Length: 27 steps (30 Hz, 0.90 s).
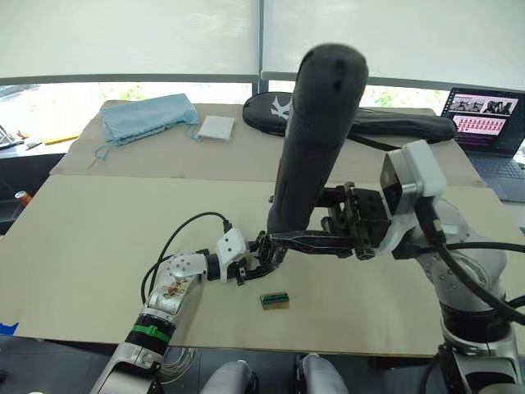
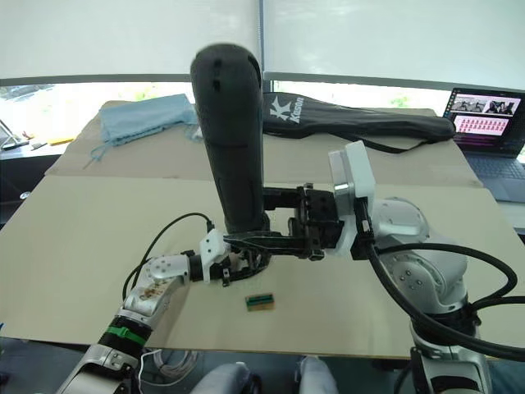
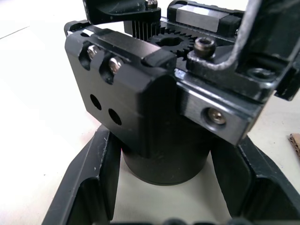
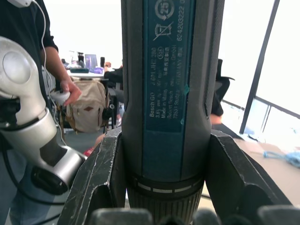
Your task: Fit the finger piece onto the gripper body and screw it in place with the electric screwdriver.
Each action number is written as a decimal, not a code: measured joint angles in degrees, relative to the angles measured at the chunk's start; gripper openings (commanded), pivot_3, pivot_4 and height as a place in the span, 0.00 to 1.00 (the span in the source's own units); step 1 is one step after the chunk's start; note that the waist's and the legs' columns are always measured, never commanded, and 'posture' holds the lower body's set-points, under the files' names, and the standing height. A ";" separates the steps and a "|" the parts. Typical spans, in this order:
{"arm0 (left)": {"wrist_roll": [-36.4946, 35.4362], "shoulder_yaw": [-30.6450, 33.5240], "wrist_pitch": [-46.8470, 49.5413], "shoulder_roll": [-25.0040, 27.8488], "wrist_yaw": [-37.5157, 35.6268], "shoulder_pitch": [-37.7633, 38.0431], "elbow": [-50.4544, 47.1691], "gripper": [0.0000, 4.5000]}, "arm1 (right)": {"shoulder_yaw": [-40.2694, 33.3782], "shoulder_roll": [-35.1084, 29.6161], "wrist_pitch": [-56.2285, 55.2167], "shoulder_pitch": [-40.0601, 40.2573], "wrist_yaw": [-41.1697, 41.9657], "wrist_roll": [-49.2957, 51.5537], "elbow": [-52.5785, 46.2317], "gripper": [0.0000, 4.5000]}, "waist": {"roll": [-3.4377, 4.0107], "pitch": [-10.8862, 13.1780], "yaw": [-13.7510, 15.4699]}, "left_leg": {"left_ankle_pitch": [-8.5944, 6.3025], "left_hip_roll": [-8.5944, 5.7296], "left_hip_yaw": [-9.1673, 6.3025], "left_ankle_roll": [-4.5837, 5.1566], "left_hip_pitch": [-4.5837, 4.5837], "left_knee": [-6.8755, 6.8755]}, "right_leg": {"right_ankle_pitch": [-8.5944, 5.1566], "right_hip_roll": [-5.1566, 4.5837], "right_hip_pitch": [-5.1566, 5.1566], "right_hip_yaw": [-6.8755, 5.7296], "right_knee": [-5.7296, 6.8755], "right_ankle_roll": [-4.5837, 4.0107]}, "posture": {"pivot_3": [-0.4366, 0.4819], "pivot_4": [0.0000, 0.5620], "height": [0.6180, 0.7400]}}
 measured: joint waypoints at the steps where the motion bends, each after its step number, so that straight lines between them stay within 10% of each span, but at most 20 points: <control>1: -0.03 0.00 0.03 0.00 -0.03 -0.01 0.00 0.51 | 0.19 0.56 -0.01 -0.38 -0.12 -0.40 0.42 0.43 | 0.00 0.00 0.01 | 0.00 0.00 0.00 0.00 0.00 0.00 | 0.00 0.00 0.00 -0.01 0.00 0.00 | 0.48 0.27 1.00; 27: -0.17 0.04 0.17 0.21 0.02 -0.02 0.00 0.51 | 6.68 8.65 -3.36 -3.87 1.56 -13.84 8.35 0.43 | 0.02 -0.01 -0.21 | 0.01 -0.04 -0.01 -0.02 0.01 0.02 | 0.00 0.04 -0.02 -0.03 0.04 0.00 | 0.48 0.27 1.00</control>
